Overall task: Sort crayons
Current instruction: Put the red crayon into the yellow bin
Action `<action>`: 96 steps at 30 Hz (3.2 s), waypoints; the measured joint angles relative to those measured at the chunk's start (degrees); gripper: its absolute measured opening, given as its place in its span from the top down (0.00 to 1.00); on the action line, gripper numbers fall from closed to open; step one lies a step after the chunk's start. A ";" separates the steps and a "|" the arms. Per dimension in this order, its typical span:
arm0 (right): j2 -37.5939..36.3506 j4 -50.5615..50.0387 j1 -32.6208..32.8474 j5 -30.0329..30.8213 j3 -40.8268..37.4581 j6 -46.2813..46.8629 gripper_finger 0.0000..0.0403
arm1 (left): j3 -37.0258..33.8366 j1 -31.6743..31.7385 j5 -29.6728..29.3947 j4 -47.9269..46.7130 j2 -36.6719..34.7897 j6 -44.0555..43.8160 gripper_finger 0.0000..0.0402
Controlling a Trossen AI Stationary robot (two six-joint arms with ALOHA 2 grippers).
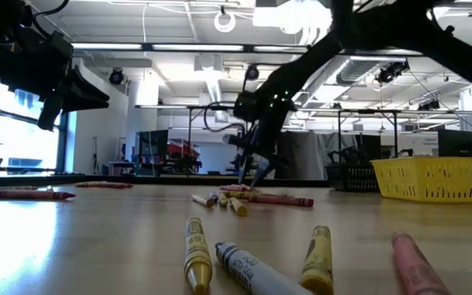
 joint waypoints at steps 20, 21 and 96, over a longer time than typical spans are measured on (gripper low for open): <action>0.50 -3.12 -0.76 2.74 2.91 0.26 0.68 | 0.00 -0.01 -0.01 0.02 0.02 0.00 0.81; 0.50 -2.49 -0.76 2.62 2.90 0.62 0.68 | 0.00 -0.01 -0.01 0.01 0.02 0.00 0.81; 11.83 -47.54 -3.16 -6.44 31.18 -30.84 0.99 | -0.01 0.00 -0.02 0.02 0.02 0.00 0.81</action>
